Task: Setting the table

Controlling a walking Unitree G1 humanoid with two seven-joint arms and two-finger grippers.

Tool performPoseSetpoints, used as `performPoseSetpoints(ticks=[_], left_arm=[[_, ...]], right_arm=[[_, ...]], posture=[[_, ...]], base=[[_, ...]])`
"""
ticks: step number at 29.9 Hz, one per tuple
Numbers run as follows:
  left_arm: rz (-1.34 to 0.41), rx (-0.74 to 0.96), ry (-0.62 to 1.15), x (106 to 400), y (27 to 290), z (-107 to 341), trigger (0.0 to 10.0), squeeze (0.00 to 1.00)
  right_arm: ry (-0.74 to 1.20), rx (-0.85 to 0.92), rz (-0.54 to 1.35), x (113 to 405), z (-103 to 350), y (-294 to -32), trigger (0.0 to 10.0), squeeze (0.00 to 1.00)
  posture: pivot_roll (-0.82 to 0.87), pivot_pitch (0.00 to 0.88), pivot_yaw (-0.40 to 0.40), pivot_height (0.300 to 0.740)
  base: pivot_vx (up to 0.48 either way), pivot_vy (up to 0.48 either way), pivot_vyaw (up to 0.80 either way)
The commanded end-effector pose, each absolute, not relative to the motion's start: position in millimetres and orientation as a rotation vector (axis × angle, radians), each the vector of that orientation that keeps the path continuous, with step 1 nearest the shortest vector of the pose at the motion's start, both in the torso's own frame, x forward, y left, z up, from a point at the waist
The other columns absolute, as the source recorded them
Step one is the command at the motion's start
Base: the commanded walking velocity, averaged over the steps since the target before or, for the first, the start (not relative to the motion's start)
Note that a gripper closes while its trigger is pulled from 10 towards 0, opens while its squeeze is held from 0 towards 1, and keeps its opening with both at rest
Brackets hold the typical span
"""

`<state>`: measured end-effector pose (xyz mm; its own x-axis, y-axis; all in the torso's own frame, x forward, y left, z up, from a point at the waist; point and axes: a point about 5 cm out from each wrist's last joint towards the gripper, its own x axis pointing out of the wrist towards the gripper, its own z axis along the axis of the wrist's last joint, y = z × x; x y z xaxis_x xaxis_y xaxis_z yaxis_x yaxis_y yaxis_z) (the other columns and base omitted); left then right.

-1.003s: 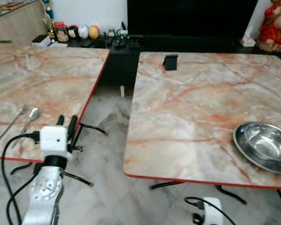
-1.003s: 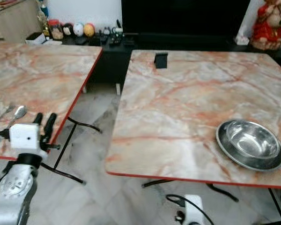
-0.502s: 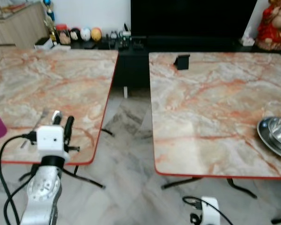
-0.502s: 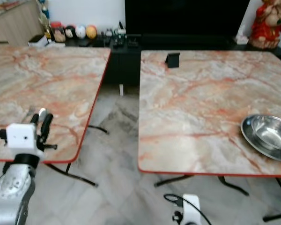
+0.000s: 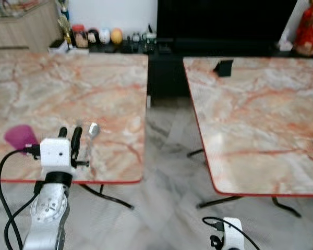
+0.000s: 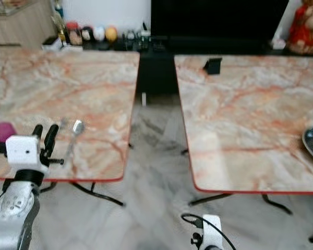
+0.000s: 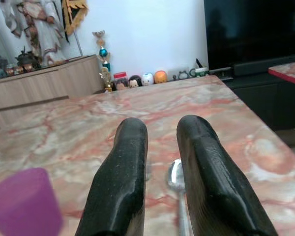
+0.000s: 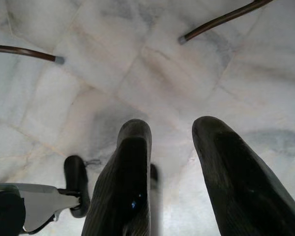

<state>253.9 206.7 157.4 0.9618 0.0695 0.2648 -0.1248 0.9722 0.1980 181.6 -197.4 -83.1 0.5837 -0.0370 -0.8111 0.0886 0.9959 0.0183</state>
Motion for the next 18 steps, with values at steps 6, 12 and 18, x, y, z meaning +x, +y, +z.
performPoseSetpoints(ticks=[6,12,18], left_arm=[[0.084,0.217,-0.262,254.0,201.6,158.4,10.0,0.00],[0.083,0.219,-0.264,254.8,202.1,158.9,10.0,0.00],[0.084,0.220,-0.265,255.2,202.3,159.4,10.0,0.00]], right_arm=[[0.954,0.055,-0.083,177.3,-84.3,-202.5,10.0,0.00],[0.952,0.056,-0.079,177.9,-84.0,-202.1,10.0,0.00],[0.952,0.056,-0.078,178.4,-83.8,-202.0,10.0,0.00]], posture=[[0.02,0.000,0.002,0.740],[0.02,0.000,0.001,0.740],[0.02,0.000,0.001,0.740]], base=[[0.000,0.376,0.00],[0.000,0.375,0.00],[0.000,0.371,0.00]])
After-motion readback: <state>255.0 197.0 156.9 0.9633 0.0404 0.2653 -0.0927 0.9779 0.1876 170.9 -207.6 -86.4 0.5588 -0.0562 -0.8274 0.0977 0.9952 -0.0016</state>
